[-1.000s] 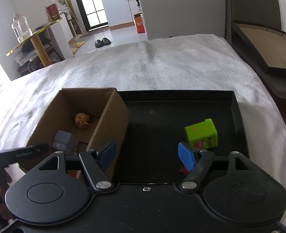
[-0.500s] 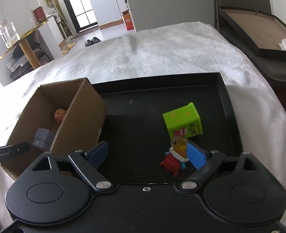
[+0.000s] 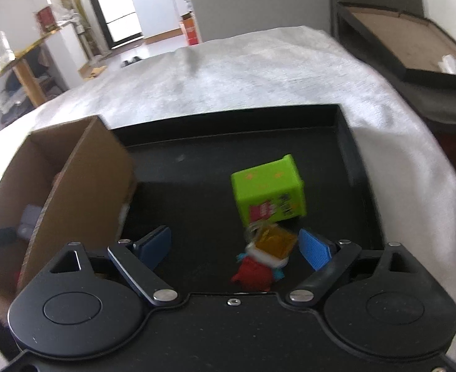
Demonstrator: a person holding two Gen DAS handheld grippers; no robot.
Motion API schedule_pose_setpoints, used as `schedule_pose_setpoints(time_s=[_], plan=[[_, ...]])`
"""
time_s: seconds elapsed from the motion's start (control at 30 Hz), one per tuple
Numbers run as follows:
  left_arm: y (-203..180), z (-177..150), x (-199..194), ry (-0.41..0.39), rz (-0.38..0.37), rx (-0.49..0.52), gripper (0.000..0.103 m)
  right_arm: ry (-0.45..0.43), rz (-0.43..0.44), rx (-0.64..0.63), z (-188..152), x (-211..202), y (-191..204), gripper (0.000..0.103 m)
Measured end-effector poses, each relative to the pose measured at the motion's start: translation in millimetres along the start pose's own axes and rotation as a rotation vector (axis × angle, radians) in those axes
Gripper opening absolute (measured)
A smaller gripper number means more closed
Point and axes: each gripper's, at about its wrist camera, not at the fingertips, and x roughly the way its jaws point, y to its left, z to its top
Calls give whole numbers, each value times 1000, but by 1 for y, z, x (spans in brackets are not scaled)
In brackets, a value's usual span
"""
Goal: Organize rigid objects
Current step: 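Lower the right gripper onto the red figure with amber cup and close, then carry the red figure with the right gripper into the box and release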
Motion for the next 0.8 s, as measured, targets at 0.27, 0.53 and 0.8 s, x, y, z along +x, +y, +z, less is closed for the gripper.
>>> schedule_pose_setpoints(time_s=[0.27,0.53,0.8], plan=[[0,0,3,4,5,-5,66,72,-27,-6,-6,12,-6,69],[-1,-3,4,8,11,-2,66,104,13,-1,-6,3,-4,35],[5,-4,0,4,3,-14,66,57,34,-13,2,-24,6,35]])
